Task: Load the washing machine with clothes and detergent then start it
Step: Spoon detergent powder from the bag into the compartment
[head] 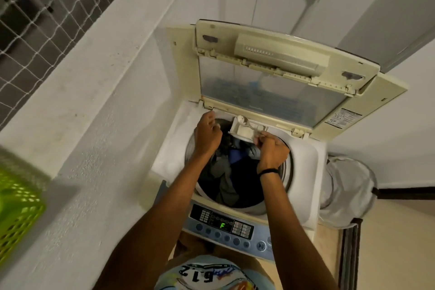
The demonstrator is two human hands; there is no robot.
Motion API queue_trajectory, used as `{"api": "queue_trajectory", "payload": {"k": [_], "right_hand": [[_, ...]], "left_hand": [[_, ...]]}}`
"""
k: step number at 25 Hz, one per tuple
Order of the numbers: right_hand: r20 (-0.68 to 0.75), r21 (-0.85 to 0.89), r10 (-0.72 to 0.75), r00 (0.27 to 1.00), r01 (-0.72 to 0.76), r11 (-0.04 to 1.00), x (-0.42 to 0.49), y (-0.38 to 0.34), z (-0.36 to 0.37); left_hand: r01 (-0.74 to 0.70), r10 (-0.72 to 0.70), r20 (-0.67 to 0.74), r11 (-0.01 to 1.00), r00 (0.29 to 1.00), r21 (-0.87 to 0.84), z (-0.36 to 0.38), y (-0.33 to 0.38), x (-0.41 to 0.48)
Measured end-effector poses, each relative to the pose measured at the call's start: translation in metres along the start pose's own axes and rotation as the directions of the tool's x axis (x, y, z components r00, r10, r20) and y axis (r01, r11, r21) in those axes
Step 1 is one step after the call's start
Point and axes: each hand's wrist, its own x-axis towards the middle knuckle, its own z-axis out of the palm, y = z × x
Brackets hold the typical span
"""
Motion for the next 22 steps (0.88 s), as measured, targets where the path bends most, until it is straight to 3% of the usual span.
{"api": "queue_trajectory", "payload": {"k": [2, 5, 9, 15, 19, 22], "right_hand": [[0.072, 0.133, 0.117, 0.991, -0.126, 0.983, -0.018, -0.012, 0.013], [0.256, 0.222, 0.166, 0.952, -0.225, 0.949, -0.060, -0.031, 0.035], [0.477, 0.126, 0.139, 0.868, -0.224, 0.966, -0.134, -0.054, 0.062], [0.746, -0.112, 0.196, 0.636, -0.170, 0.979, -0.241, -0.065, 0.102], [0.867, -0.181, 0.193, 0.459, -0.069, 0.981, -0.304, -0.059, 0.124], [0.944, -0.205, 0.173, 0.279, 0.088, 0.975, -0.355, -0.050, 0.139]], "left_hand": [[-0.104, 0.100, -0.086, 0.994, 0.991, -0.042, -0.031, 0.013, -0.016], [-0.220, 0.200, -0.197, 0.972, 0.960, -0.086, -0.083, 0.034, -0.043], [-0.323, 0.292, -0.310, 0.945, 0.905, -0.051, -0.161, 0.051, -0.091], [-0.415, 0.358, -0.491, 0.910, 0.794, -0.008, -0.277, 0.052, -0.177], [-0.396, 0.272, -0.671, 0.918, 0.690, -0.035, -0.344, 0.043, -0.239], [-0.319, 0.217, -0.772, 0.948, 0.598, 0.020, -0.390, 0.016, -0.275]]}}
